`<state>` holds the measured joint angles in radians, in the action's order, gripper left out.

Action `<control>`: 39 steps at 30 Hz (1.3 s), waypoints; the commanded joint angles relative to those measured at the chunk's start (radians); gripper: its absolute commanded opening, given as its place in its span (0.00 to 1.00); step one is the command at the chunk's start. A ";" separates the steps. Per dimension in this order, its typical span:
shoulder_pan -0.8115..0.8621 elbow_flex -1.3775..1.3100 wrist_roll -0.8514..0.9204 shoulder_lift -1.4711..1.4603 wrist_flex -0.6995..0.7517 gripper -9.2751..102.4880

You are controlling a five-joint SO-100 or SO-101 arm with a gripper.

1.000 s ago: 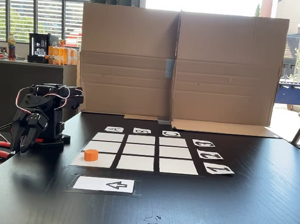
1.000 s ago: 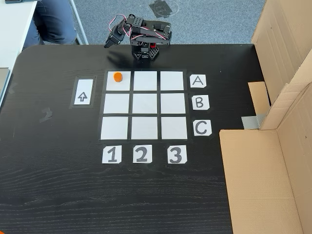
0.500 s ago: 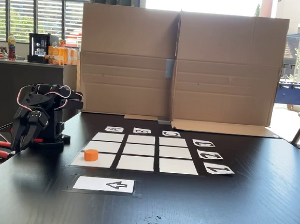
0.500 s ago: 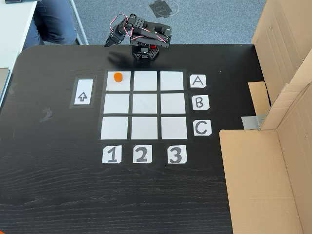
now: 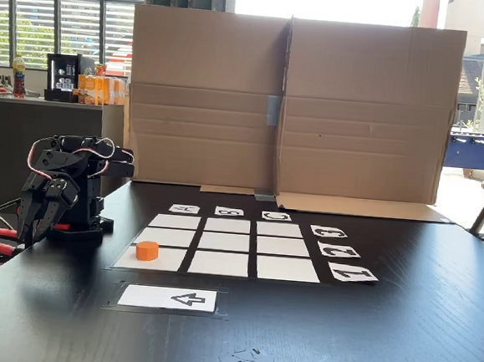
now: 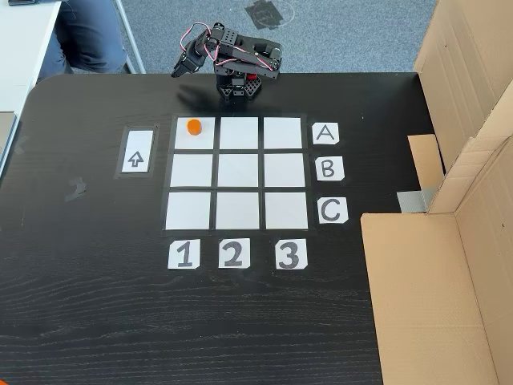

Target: Pick up the round, orange token and place it in the grid on square A1.

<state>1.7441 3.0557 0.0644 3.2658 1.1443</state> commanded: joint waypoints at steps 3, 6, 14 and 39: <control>0.008 0.002 0.003 0.003 0.003 0.15; 0.008 0.002 0.003 0.003 0.003 0.15; 0.008 0.002 0.003 0.003 0.003 0.15; 0.006 0.002 0.003 0.003 0.003 0.15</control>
